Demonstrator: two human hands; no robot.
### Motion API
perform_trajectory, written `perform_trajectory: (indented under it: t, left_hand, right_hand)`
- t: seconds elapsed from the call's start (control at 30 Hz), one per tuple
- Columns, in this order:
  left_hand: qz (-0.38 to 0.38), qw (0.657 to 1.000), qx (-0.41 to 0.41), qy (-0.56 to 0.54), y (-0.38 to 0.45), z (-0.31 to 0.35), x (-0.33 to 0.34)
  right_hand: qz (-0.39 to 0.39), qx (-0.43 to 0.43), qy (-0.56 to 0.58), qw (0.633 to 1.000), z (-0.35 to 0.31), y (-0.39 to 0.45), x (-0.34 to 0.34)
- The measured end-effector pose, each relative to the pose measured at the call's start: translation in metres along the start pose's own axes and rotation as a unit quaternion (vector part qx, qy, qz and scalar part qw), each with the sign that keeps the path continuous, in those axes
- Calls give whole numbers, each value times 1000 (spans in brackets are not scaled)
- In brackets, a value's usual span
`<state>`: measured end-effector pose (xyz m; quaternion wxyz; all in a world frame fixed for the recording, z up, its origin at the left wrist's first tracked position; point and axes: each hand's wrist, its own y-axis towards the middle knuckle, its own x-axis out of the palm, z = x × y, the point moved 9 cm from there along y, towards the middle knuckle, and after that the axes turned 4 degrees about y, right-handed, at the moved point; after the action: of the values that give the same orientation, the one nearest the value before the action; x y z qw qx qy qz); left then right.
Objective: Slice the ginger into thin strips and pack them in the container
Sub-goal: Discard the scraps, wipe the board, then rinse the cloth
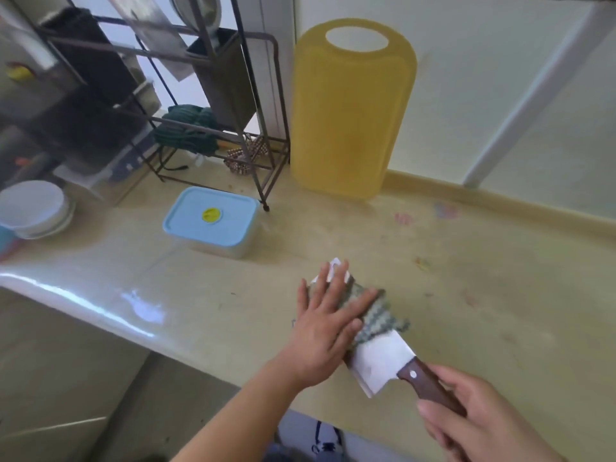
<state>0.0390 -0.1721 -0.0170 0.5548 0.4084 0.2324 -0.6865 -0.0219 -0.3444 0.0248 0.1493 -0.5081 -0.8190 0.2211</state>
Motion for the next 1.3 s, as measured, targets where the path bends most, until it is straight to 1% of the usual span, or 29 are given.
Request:
perform_trajectory:
  t: [0.03,0.07,0.13,0.17,0.23,0.27,0.3,0.33,0.37,0.4,0.43,0.47,0.5,0.53,0.57,0.67,0.7,0.83,0.9,0.97,1.0,1.03,1.07,1.1,1.13,1.17,1.2,1.23,1.3]
  left_hand:
    - [3,999,-31,-37,1,-13,-2]
    - [22,995,-56,-81,3,-24,-7]
    - [92,976,-82,-182,6,-39,-18]
    - [127,963,-110,-211,6,-47,-24]
    - [163,927,-229,-250,2,-70,-26]
    - [159,903,-299,-265,-2,-81,-24]
    - [148,871,-357,-302,-6,-92,-19]
    - [139,821,-399,-384,-10,-100,-10]
    - [128,740,-421,-510,-13,-100,2]
    - [105,641,-418,-636,-14,-90,15]
    - [75,557,-400,-724,-16,-74,25]
    - [50,502,-373,-779,-18,-58,30]
    - [24,465,-347,-814,-20,-43,34]
    - [-15,434,-312,-845,-20,-25,36]
    - [-48,417,-286,-862,-20,-13,38]
    - [-79,407,-224,-882,-20,-4,33]
    - [-79,414,-207,-883,-20,-8,30]
    - [-73,424,-166,-887,-9,-32,12]
    - [-62,407,-151,-899,-2,-43,-1]
    - [-37,398,-160,-903,3,-59,-13]
    - [-22,398,-166,-902,6,-68,-22]
    - [-6,408,-180,-895,8,-76,-30]
    - [7,414,-185,-891,11,-81,-40]
    - [28,441,-198,-875,10,-85,-48]
    - [48,476,-218,-851,10,-87,-57]
    - [70,521,-254,-812,7,-93,-61]
    - [85,577,-262,-769,7,-94,-68]
    - [84,631,-260,-726,9,-90,-75]
    - [62,714,-252,-650,18,-75,-80]
  right_hand:
    - [-10,-5,2,1000,-3,-4,-1]
    - [-17,-5,6,1000,-5,-8,-1]
    - [-20,9,25,999,-3,-17,-4]
    - [-19,11,41,999,2,-21,-8]
    - [1,8,75,997,11,-25,-20]
    - [27,3,88,996,12,-27,-29]
    - [61,0,97,993,12,-29,-39]
    - [98,-3,105,990,9,-31,-47]
    - [120,-3,121,985,1,-33,-48]
    - [118,-3,147,982,-7,-31,-41]
    - [98,-2,177,979,-14,-26,-29]
    - [68,-1,201,977,-18,-17,-14]
    - [38,-1,217,975,-18,-9,0]
    - [10,1,226,974,-17,0,13]
    - [-14,6,227,974,-14,9,23]
    - [-62,26,192,979,-3,29,36]
    - [-69,33,176,981,1,31,35]
    - [-67,55,133,987,17,28,21]
    - [-68,63,119,989,20,19,11]
    - [-41,85,120,988,22,5,-7]
    - [-3,106,126,986,26,-4,-21]
    - [41,114,115,986,25,-13,-35]
    - [88,96,66,989,19,-23,-48]
    - [134,54,-36,989,8,-32,-61]
    - [177,-6,-169,970,-6,-39,-70]
    - [221,-77,-293,927,-20,-46,-78]
    - [245,-133,-398,874,-32,-49,-81]
    - [249,-175,-483,821,-40,-48,-79]
    - [243,-255,-598,721,-44,-41,-67]
